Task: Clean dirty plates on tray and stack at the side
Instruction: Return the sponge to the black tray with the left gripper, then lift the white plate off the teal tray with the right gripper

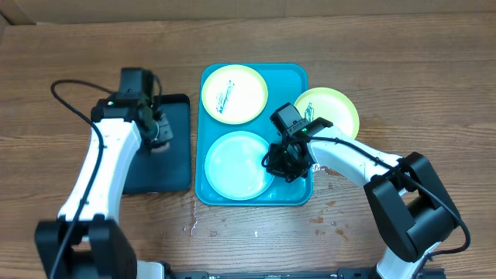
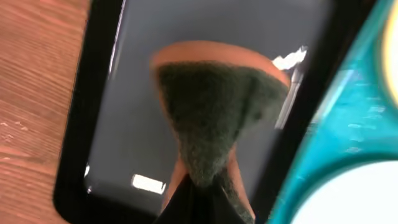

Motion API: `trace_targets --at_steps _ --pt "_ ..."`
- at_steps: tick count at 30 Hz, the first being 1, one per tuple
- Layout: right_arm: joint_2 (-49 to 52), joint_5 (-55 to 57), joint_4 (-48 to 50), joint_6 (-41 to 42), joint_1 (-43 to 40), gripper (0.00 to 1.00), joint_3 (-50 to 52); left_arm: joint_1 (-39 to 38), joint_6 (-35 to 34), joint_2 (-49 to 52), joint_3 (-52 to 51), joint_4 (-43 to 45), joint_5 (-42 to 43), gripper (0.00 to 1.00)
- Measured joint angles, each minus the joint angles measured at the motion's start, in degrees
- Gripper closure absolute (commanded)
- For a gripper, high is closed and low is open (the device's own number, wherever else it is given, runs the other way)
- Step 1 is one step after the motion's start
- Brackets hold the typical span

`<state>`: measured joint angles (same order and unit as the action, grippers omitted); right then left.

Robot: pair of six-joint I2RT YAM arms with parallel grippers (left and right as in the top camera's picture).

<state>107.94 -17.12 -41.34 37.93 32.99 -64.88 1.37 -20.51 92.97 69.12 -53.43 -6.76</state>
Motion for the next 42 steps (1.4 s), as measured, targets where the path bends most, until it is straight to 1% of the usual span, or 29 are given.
trace_targets --at_steps 1,4,6,9,13,15,17,21,24,27,29,31,36,40,41,42 --pt "0.0 0.0 0.1 -0.3 0.0 0.96 0.0 0.7 0.6 1.4 -0.9 1.0 0.7 0.93" --pt "0.0 0.0 0.1 -0.7 0.0 0.96 0.0 1.9 3.3 6.6 -2.8 3.5 3.2 0.82" --pt "0.0 0.0 0.1 -0.9 0.0 0.96 0.0 1.9 4.4 9.1 -3.1 3.5 4.3 0.72" --pt "0.0 0.0 0.1 -1.2 0.0 0.96 0.0 1.9 5.8 10.1 -3.4 2.4 5.7 0.51" --pt "0.0 0.4 -1.9 -2.7 0.0 0.96 -0.8 1.9 6.4 8.6 -2.0 -2.4 6.8 0.13" --pt "0.0 1.1 -4.4 -4.1 0.0 0.96 -2.2 1.9 6.4 6.7 -0.2 -5.2 7.1 0.0" --pt "0.1 2.6 -8.0 -5.4 0.0 0.96 -5.2 1.9 6.9 3.3 3.0 -8.4 7.3 0.0" --pt "0.1 8.1 -15.5 -8.7 0.7 0.96 -14.7 1.9 7.0 -5.0 11.4 -13.7 7.5 0.0" --pt "0.1 11.8 -18.0 -11.8 2.3 0.96 -22.3 1.9 7.0 -11.0 17.7 -16.7 7.6 0.0" --pt "0.1 14.8 -17.9 -14.9 5.0 0.96 -29.1 1.9 7.0 -16.1 23.0 -18.5 7.6 0.0" --pt "0.1 16.5 -16.0 -16.2 7.0 0.96 -32.0 1.9 7.0 -18.6 25.1 -18.9 7.6 0.0" --pt "0.1 18.4 -11.5 -17.1 9.3 0.96 -33.8 1.9 7.0 -21.3 26.9 -19.3 7.6 0.0" --pt "0.5 24.0 0.3 -19.4 15.6 0.96 -34.2 1.9 7.0 -27.6 27.7 -20.1 7.7 0.0" --pt "3.0 29.2 7.6 -22.1 20.0 0.96 -34.5 1.9 7.0 -30.2 27.7 -21.1 7.7 0.0" --pt "4.3 31.6 10.6 -24.0 21.2 0.96 -34.5 1.9 7.0 -30.6 27.8 -22.1 7.7 0.0" --pt "4.9 32.9 11.5 -25.1 21.7 0.96 -34.4 1.9 7.0 -30.6 27.8 -22.5 7.7 0.0"
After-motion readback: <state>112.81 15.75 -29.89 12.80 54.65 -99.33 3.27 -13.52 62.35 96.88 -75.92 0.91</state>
